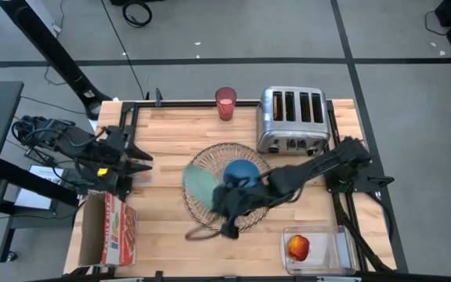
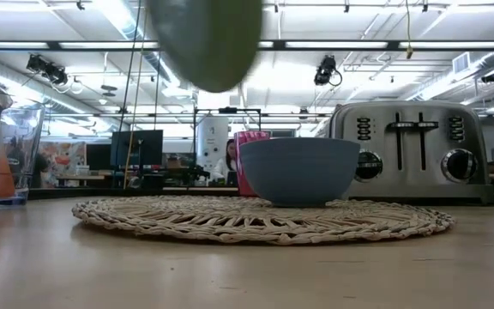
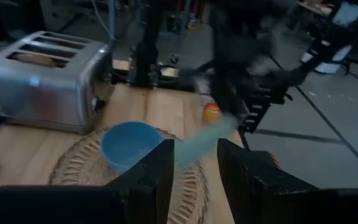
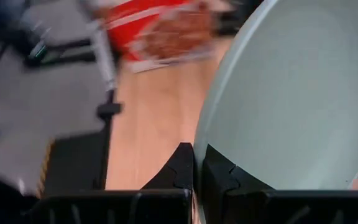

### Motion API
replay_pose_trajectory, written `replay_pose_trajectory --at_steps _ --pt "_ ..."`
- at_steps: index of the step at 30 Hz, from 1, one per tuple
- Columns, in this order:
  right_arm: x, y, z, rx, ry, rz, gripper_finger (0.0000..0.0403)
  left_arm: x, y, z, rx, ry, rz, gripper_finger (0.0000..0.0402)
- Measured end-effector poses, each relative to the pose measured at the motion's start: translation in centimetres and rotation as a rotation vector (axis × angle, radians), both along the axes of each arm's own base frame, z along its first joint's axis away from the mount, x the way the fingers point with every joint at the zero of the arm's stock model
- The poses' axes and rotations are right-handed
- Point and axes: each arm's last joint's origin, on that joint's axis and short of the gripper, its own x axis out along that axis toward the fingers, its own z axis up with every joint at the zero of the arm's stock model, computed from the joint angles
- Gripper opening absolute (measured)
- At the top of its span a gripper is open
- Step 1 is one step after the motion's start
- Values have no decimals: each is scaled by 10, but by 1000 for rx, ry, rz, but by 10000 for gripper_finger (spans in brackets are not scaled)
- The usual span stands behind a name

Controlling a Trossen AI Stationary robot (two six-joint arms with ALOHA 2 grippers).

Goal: Arrange a breakfast setting
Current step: Put the green plate on the placemat to the bottom left of the blue bowl

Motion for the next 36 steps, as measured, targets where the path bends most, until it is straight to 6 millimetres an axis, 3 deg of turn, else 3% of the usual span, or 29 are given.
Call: replay_pose_trajectory --at_steps 4,10,18,26,36 --pt "21 16 -34 -173 -7 203 15 -5 4 1 -3 -17 41 130" --pt "36 24 -92 -349 143 282 12 -6 5 2 -22 -22 68 130" --pt "33 30 -146 -529 371 371 12 -6 5 2 -21 -23 81 130" --pt "27 29 -154 -545 435 415 22 -6 5 2 -21 -23 81 130" --pt "29 24 -153 -513 439 418 66 -6 5 2 -25 -23 82 130"
